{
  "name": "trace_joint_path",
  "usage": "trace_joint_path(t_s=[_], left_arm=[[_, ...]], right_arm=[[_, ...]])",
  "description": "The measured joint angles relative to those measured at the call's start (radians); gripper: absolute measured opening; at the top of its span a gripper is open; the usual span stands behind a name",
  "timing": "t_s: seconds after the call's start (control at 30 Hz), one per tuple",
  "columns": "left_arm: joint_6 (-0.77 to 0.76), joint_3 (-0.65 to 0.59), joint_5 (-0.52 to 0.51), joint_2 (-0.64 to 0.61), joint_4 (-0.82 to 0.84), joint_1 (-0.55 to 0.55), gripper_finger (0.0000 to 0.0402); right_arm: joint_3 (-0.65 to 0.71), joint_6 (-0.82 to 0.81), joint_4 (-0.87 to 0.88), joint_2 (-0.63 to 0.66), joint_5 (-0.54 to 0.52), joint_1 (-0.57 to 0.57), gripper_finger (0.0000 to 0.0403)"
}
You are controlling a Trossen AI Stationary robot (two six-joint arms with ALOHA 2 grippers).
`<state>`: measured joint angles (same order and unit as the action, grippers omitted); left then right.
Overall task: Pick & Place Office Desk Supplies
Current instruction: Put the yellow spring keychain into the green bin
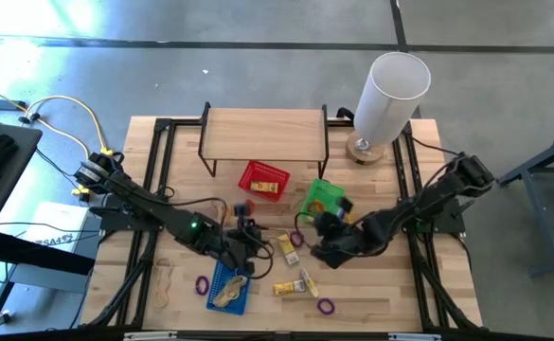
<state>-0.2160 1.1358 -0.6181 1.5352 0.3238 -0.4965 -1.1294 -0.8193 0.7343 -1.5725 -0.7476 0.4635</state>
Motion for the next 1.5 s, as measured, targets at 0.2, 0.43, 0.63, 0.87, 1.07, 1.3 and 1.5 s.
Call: trace_joint_path(t_s=[0.2, 0.43, 0.63, 0.87, 1.07, 1.3, 1.5], left_arm=[[-0.045, 0.000, 0.067, 0.000, 0.001, -0.005, 0.0153], [-0.047, 0.000, 0.072, 0.000, 0.001, -0.006, 0.0153], [-0.047, 0.000, 0.072, 0.000, 0.013, -0.010, 0.0153], [-0.047, 0.000, 0.072, 0.000, 0.018, -0.023, 0.0153], [-0.047, 0.000, 0.073, 0.000, 0.022, -0.039, 0.0153], [-0.093, 0.000, 0.072, 0.000, 0.030, -0.044, 0.0153], [-0.150, 0.000, 0.072, 0.000, 0.088, -0.041, 0.0153]], right_arm=[[0.001, -0.202, 0.238, -0.011, 0.005, -0.081, 0.0008], [0.001, -0.140, 0.216, -0.078, 0.107, -0.182, 0.0007], [0.001, -0.060, 0.142, -0.129, 0.160, -0.233, 0.0007], [0.001, -0.039, 0.128, -0.155, 0.236, -0.274, 0.0008], [0.001, -0.031, 0.133, -0.155, 0.278, -0.292, 0.0031], [0.001, -0.014, 0.132, -0.155, 0.298, -0.296, 0.0060], [0.001, -0.013, 0.142, -0.155, 0.305, -0.295, 0.0124]])
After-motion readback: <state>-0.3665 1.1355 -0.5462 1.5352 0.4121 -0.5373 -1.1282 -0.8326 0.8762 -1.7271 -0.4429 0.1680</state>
